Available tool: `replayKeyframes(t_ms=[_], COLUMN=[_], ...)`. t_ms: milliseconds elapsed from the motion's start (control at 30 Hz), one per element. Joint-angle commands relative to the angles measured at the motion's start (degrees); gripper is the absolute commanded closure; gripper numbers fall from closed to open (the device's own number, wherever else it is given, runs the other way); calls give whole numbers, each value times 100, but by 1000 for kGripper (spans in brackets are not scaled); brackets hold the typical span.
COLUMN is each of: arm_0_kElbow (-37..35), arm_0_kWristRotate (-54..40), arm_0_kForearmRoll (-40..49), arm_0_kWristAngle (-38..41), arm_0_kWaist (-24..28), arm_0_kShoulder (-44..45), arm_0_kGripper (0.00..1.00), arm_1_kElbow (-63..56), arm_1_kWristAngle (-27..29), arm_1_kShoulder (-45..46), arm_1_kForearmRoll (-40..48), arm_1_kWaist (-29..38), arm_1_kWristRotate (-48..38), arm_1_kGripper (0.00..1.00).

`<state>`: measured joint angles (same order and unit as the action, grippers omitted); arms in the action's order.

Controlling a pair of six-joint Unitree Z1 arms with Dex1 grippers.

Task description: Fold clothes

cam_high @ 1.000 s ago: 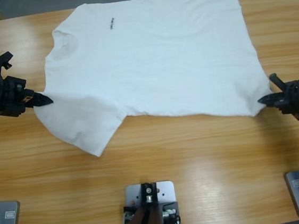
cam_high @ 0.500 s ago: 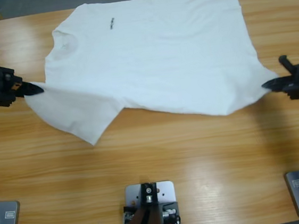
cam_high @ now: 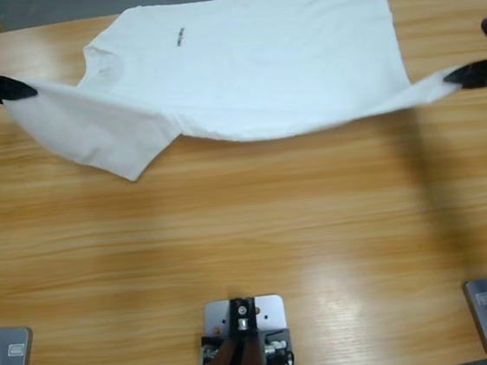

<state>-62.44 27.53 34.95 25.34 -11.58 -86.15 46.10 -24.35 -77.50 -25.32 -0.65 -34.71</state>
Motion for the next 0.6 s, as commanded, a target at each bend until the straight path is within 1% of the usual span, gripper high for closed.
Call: replayKeyframes(t_ms=[33, 167, 433, 600], arm_0_kElbow=[-14, 42, 877, 1152], arm_0_kWristRotate=[-81, -60, 2, 157], arm_0_kForearmRoll=[152, 265, 267, 349], arm_0_kWristAngle=[69, 67, 9, -21], arm_0_kWaist=[74, 79, 28, -55], arm_0_kShoulder=[-51, 241, 1192, 1705], arm_0_kGripper=[1000, 1000, 1000, 1000], arm_1_kElbow=[325, 458, -4, -101], arm_1_kWristAngle=[-35, -26, 0, 0], arm_1_kShoulder=[-220, -2, 804, 1202], arm_1_kForearmRoll=[-372, -664, -980, -1259], arm_1_kWaist=[-137, -137, -137, -137], arm_1_kWristRotate=[258, 280, 245, 254], arm_1_kGripper=[1000, 1000, 1000, 1000])
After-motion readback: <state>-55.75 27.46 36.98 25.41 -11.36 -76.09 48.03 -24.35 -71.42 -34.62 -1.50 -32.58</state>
